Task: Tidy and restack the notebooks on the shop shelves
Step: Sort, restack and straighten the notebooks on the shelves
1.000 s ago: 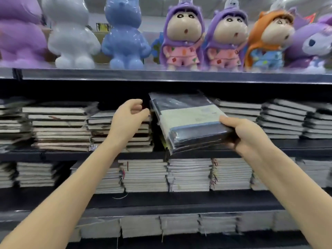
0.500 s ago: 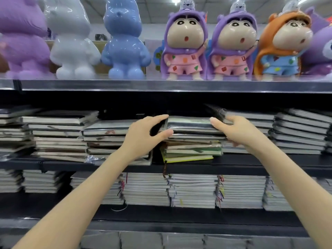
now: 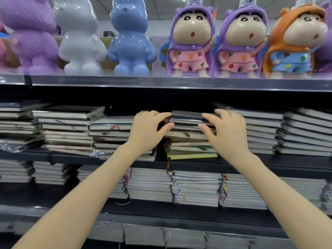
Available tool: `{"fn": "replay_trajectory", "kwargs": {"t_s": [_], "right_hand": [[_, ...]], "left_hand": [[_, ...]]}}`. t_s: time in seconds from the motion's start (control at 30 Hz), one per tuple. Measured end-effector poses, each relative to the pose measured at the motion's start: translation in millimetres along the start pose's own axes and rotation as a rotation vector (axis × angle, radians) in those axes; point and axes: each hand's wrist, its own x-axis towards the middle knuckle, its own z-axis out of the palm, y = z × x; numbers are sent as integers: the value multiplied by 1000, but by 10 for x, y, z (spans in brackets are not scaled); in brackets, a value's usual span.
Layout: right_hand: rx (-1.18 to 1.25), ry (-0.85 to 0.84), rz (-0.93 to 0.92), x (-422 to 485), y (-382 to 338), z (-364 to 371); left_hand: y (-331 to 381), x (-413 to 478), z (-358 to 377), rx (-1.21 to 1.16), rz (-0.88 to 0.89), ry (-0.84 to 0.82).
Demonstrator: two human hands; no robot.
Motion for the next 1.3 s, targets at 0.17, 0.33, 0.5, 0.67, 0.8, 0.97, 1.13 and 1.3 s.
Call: {"fn": "replay_trajectory", "kwargs": {"t_s": [0.17, 0.33, 0.5, 0.67, 0.8, 0.97, 1.13, 1.3], "right_hand": [[149, 275, -221, -201, -669, -3], [302, 131, -430, -454, -1638, 424], [360, -62, -564, -660, -2815, 943], [362, -244, -689, -750, -4221, 1426], [420, -321, -747, -687, -5335, 1762], [499, -325, -752, -461, -6507, 2124], [560, -300, -763, -137, -7429, 2477], [574, -257, -812, 255, -8260, 2995]], "left_hand": [[-280, -575, -405, -18, -136, 166], [-952, -1325, -1024, 109, -291, 152], [-1795, -2051, -1839, 249, -439, 100], [-2737, -2769, -2674, 345, -554, 91], [-3558, -3331, -3219, 404, -626, 40], [-4464, -3807, -3576, 421, -682, 17], [-5267, -4082, -3700, 436, -704, 34], [-6080, -4173, -3738, 454, -713, 31]]}}
